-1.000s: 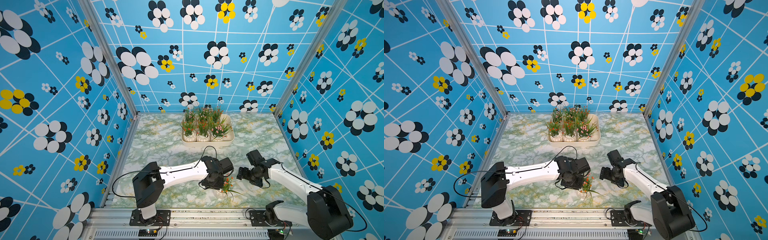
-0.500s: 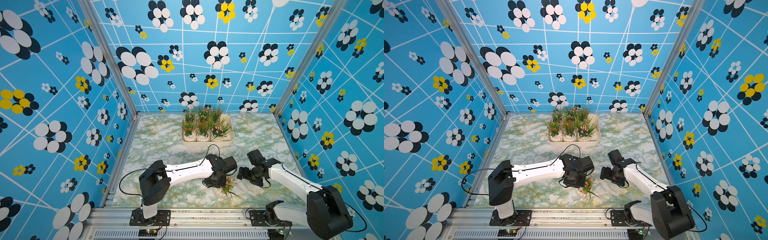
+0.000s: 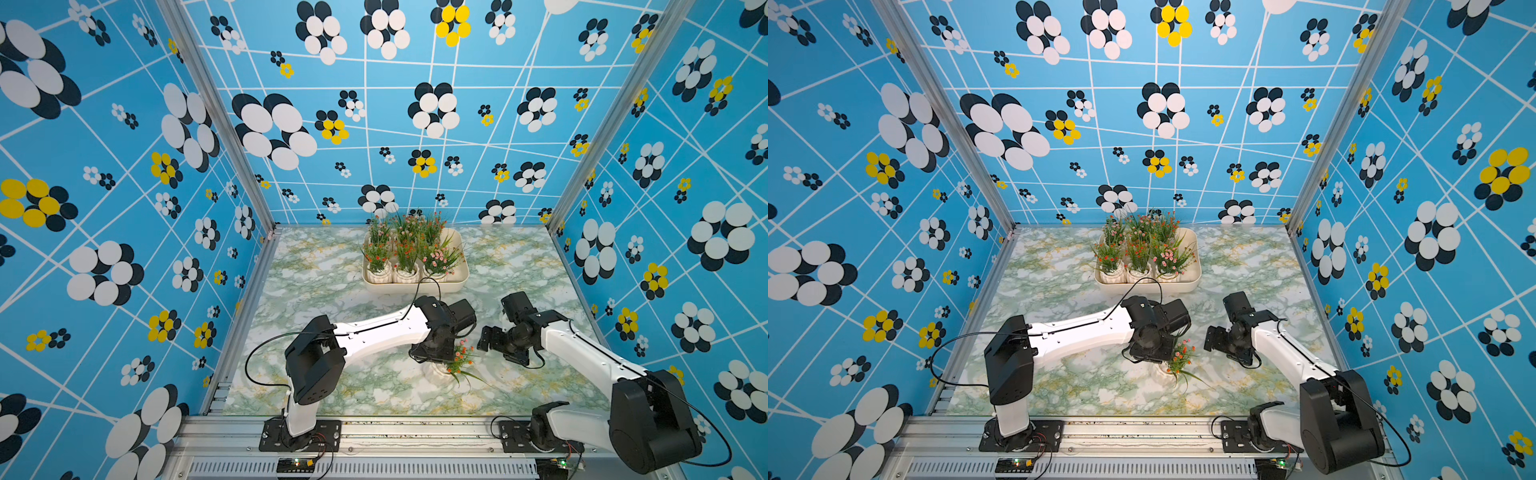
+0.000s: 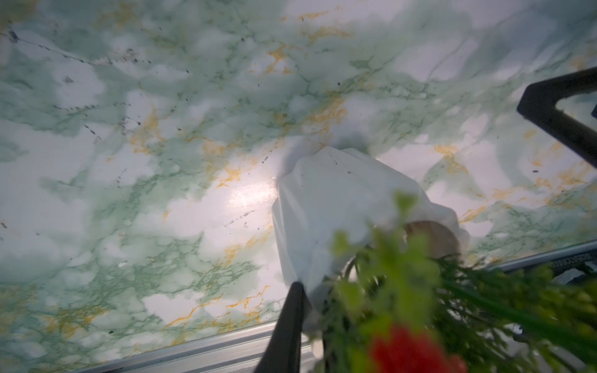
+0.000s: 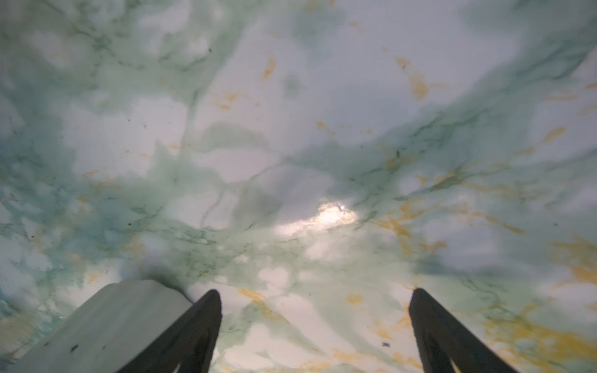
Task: Put the potted gypsophila into the storage box
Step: Pick up the baby's breath potted plant from the center of the board, then place the baby's breath potted plant at the center of the board.
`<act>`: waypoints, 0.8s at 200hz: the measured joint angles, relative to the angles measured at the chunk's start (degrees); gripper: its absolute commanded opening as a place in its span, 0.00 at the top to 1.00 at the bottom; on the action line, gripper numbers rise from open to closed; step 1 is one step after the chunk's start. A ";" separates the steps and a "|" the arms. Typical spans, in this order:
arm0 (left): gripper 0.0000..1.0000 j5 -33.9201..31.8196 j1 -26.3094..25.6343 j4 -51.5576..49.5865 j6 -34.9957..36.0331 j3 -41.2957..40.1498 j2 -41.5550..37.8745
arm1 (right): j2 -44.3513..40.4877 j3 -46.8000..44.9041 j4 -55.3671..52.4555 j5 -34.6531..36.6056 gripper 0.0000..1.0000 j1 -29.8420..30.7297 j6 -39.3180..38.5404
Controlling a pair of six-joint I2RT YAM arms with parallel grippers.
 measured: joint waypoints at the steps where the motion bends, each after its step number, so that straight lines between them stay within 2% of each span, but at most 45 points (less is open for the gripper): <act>1: 1.00 -0.02 0.09 0.00 0.04 0.07 0.02 | 0.02 0.09 -0.04 -0.02 0.07 -0.02 -0.04; 75: 1.00 -1.95 9.46 4.24 5.22 9.73 7.61 | 3.32 6.64 -0.83 -0.85 0.12 -1.07 -1.81; 151: 1.00 0.66 12.15 8.63 7.15 11.72 10.67 | 7.37 12.37 -1.97 -2.71 0.18 -1.22 -3.17; 160: 0.96 0.81 12.39 8.85 7.15 11.72 10.67 | 8.09 12.96 -1.97 -3.30 0.19 -1.25 -3.34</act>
